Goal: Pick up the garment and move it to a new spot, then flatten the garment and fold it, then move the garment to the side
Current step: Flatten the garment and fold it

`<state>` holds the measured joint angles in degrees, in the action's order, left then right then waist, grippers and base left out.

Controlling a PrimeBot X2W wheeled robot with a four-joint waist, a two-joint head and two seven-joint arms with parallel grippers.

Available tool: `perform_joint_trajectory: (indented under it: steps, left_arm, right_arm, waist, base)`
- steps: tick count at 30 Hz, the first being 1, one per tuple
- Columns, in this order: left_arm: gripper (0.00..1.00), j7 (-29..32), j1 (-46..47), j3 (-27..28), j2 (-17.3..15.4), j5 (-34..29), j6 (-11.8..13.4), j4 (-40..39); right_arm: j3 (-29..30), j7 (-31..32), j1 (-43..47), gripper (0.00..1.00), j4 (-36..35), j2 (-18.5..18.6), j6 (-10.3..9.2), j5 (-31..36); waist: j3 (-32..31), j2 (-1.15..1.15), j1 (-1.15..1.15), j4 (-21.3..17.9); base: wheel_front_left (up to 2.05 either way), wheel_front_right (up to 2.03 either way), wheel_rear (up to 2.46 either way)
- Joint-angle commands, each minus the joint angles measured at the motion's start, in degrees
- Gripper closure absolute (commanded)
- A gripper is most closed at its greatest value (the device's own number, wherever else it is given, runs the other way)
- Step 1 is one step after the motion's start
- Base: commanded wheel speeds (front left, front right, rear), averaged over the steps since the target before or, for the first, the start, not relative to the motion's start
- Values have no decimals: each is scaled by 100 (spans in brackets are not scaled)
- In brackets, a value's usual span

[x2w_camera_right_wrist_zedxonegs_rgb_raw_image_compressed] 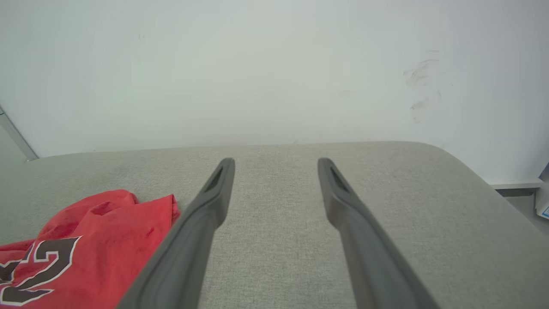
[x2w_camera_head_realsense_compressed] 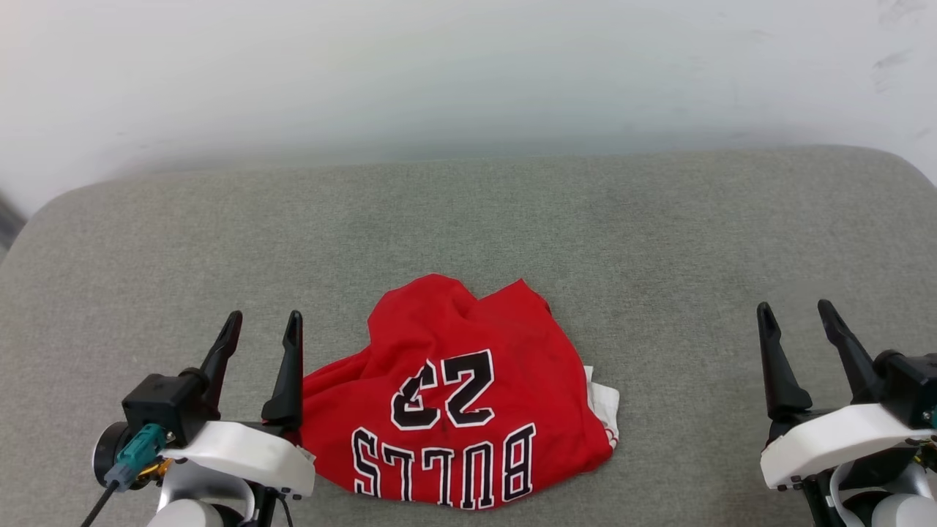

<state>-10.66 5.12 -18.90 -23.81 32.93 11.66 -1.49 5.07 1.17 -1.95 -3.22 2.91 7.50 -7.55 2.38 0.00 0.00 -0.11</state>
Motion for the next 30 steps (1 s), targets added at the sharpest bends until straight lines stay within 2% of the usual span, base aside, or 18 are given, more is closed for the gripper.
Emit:
perform_joint_trajectory:
  steps: [1, 4, 6, 9, 13, 17, 22, 30]
  left_arm:
    - [0, -123, 32, -11, 39, -93, 45, -63]
    - [0, -265, 51, -11, 118, -203, 87, -161]
    - [0, -317, 70, -20, 173, -269, 91, -231]
    - [0, -360, 108, -32, 218, -330, 101, -334]
    - [0, -383, 159, -69, 265, -410, 65, -439]
    - [0, -415, 273, -88, 305, -488, 2, -525]
    - [0, -439, 409, -112, 383, -555, -117, -528]
    - [0, -462, 569, -45, 582, -586, -328, -277]
  right_arm:
    - [0, 75, 69, 0, -40, -4, -2, -24]
    - [-56, 317, 85, 0, -75, -4, -2, -88]
    - [-128, 703, 106, 0, -16, -4, -2, -225]
    - [-279, 1723, 64, 0, 96, 62, -2, -340]
    - [-666, 3272, -75, 0, 48, 443, -3, -665]
    - [-916, 4301, -251, 0, -52, 678, -2, -927]
    - [-1236, 4845, -574, 0, 77, 874, -2, -1078]
    - [-1568, 5282, -747, 0, 840, 958, -3, -1294]
  waist:
    - [8, 0, 0, 34]
    - [46, 0, 0, 95]
    - [92, 0, 0, 160]
    - [189, 0, 0, 275]
    - [351, 0, 0, 471]
    - [572, 0, 0, 686]
    - [879, 0, 0, 906]
    - [1131, 0, 0, 1055]
  base:
    - [0, 0, 0]
    - [0, 0, 0]
    - [0, 0, 0]
    - [0, 0, 0]
    - [0, 0, 0]
    - [0, 0, 0]
    - [0, 0, 0]
    - [0, 0, 0]
